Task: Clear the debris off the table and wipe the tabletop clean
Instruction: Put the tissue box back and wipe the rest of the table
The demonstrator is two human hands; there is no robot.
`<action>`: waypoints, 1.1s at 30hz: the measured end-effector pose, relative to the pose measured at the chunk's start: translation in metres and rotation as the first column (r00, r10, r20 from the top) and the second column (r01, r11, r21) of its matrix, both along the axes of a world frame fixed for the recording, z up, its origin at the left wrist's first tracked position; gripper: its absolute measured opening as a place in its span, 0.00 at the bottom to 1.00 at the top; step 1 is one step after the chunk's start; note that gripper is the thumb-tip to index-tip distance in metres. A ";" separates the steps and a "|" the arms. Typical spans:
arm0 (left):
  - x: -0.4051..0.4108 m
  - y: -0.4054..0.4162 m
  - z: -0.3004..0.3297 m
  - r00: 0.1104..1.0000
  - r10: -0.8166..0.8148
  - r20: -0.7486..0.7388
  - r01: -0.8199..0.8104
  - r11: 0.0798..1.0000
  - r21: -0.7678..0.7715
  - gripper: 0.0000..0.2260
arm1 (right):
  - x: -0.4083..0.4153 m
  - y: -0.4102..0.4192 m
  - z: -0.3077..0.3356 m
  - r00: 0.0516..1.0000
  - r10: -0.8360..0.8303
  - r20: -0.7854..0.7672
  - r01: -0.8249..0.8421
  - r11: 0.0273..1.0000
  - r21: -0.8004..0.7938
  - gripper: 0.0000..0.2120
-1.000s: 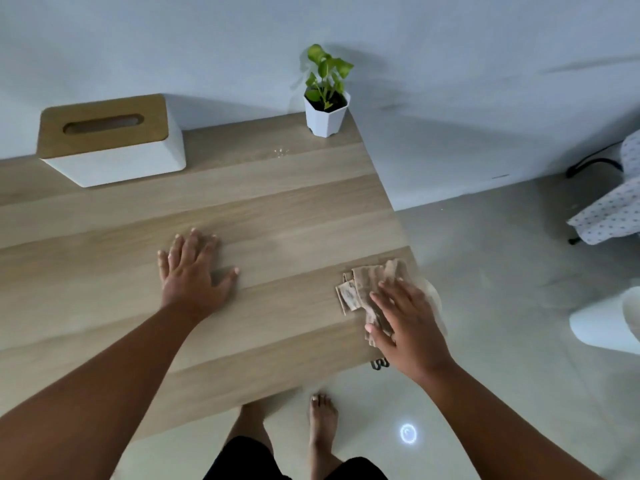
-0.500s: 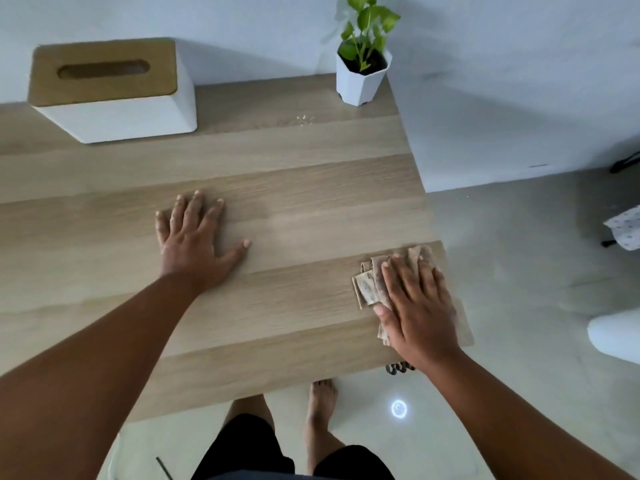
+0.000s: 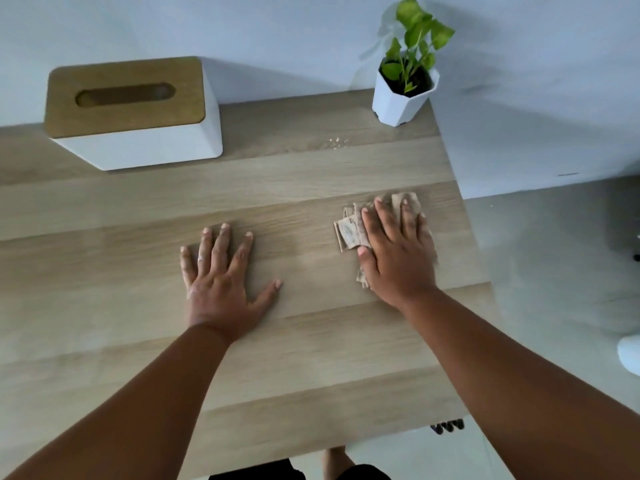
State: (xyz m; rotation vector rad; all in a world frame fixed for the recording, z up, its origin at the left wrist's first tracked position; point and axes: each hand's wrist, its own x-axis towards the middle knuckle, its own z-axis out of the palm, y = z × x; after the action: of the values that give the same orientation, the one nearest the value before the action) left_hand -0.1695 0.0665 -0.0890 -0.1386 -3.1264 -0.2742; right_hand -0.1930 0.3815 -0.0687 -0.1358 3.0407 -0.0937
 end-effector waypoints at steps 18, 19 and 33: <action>-0.001 -0.003 0.001 0.999 -0.015 0.036 0.016 1.000 -0.007 0.43 | -0.166 -0.066 0.000 0.999 -0.022 0.037 0.022 1.000 -0.008 0.31; -0.002 -0.003 0.001 0.999 -0.017 0.037 0.017 1.000 -0.009 0.43 | -0.167 -0.068 0.000 0.999 -0.005 0.039 0.006 1.000 -0.015 0.31; -0.001 -0.001 0.004 0.999 -0.005 0.042 0.004 1.000 0.008 0.43 | -0.053 -0.033 0.006 0.972 0.232 -0.023 -0.233 0.971 -0.057 0.31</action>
State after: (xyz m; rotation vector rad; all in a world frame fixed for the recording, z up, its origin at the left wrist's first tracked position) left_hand -0.1709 0.0654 -0.0846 -0.1416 -3.1663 -0.2938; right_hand -0.2458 0.3483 -0.0627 -0.4982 3.0122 -0.1653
